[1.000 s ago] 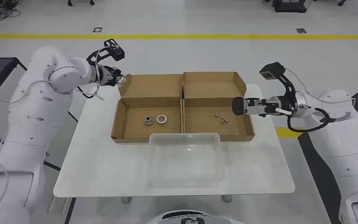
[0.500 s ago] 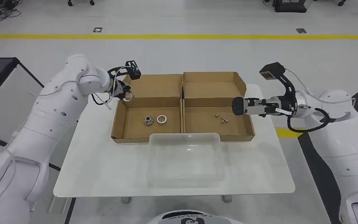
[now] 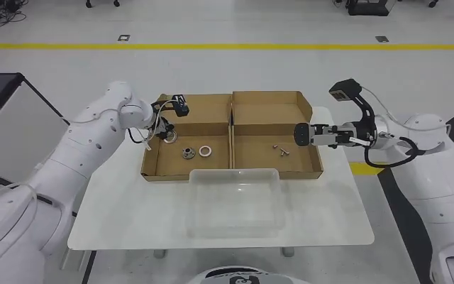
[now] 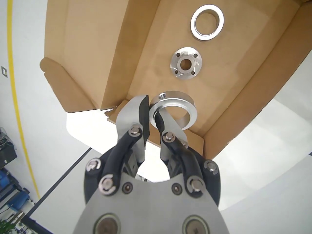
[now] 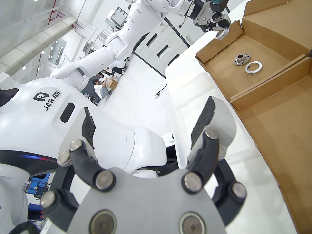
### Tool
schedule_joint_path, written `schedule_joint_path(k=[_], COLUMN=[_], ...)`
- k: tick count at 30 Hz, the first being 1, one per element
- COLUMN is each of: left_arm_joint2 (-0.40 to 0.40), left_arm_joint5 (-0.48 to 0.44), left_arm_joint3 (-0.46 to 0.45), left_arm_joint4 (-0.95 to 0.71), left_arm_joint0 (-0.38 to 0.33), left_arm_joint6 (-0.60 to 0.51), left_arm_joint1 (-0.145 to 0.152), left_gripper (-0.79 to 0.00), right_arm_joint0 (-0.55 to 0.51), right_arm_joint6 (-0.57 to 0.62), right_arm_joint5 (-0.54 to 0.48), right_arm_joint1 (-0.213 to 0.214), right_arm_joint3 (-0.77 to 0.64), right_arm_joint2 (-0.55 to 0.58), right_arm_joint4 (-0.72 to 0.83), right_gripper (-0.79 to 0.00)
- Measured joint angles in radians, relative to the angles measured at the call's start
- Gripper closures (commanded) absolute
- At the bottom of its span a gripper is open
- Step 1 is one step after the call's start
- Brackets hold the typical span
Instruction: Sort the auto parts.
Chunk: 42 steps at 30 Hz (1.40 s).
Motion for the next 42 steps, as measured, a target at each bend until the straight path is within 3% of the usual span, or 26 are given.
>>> schedule_joint_path(k=[18,22,34,42], left_arm_joint2=[0.012,0.055,0.147,0.176], left_arm_joint5=[0.076,0.124,0.121,0.106], left_arm_joint3=[0.007,0.052,0.250,0.348], left_arm_joint4=[0.039,0.063,0.065,0.067], left_arm_joint0=[0.018,0.028,-0.010,-0.023], left_arm_joint6=[0.016,0.005,0.022,0.036], left_arm_joint1=[-0.011,-0.040,-0.142,-0.193], left_gripper=[0.000,0.000,0.000,0.000], right_arm_joint0=[0.000,0.000,0.000,0.000], right_arm_joint6=[0.000,0.000,0.000,0.000], right_arm_joint5=[0.000,0.000,0.000,0.000], right_arm_joint1=[0.000,0.000,0.000,0.000], right_arm_joint3=[0.000,0.000,0.000,0.000], right_arm_joint2=[0.000,0.000,0.000,0.000], right_arm_joint4=[0.000,0.000,0.000,0.000], right_gripper=[-0.785,-0.785,-0.785,-0.785])
